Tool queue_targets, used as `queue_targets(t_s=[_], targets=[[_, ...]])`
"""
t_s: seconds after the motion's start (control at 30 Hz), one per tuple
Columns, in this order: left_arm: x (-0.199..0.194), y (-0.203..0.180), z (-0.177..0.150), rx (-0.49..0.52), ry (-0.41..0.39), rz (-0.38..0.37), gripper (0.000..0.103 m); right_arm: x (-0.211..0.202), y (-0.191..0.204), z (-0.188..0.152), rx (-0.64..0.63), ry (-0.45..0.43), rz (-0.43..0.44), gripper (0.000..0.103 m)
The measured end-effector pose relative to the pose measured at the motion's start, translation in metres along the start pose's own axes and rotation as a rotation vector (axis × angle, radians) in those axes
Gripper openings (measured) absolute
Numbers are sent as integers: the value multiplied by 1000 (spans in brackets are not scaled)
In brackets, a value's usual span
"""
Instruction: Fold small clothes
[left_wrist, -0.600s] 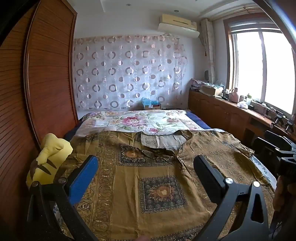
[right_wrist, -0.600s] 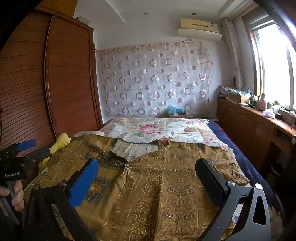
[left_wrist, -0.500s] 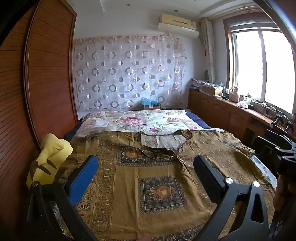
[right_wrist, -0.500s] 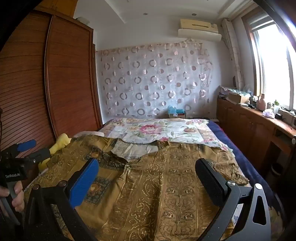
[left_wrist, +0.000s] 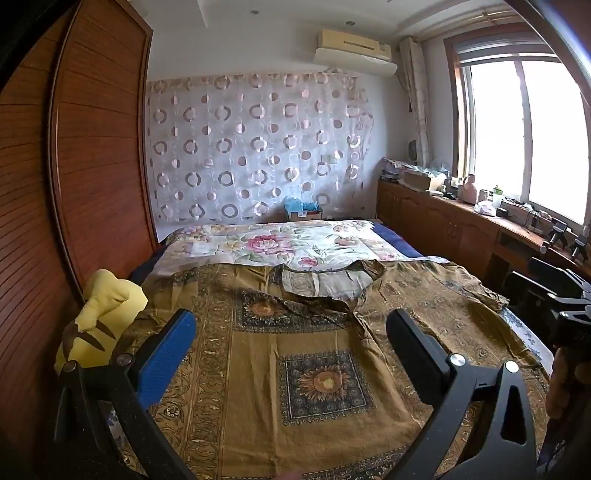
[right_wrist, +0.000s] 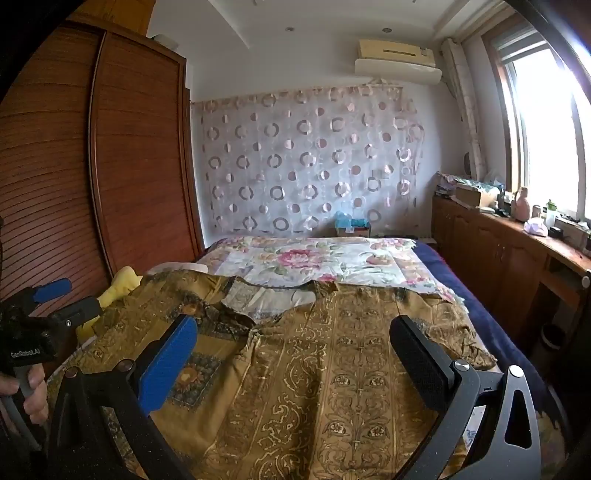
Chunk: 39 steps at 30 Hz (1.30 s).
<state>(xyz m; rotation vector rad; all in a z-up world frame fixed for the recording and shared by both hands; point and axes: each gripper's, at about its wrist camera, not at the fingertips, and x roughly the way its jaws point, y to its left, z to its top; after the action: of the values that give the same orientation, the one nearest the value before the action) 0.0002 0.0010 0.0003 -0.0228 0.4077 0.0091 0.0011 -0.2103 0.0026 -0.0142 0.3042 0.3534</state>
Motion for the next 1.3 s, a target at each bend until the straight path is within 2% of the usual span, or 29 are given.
queue_targets(t_s=[1.3], targets=[[0, -1, 0, 10, -10, 5, 103, -1, -2, 0, 2, 0, -1, 103]])
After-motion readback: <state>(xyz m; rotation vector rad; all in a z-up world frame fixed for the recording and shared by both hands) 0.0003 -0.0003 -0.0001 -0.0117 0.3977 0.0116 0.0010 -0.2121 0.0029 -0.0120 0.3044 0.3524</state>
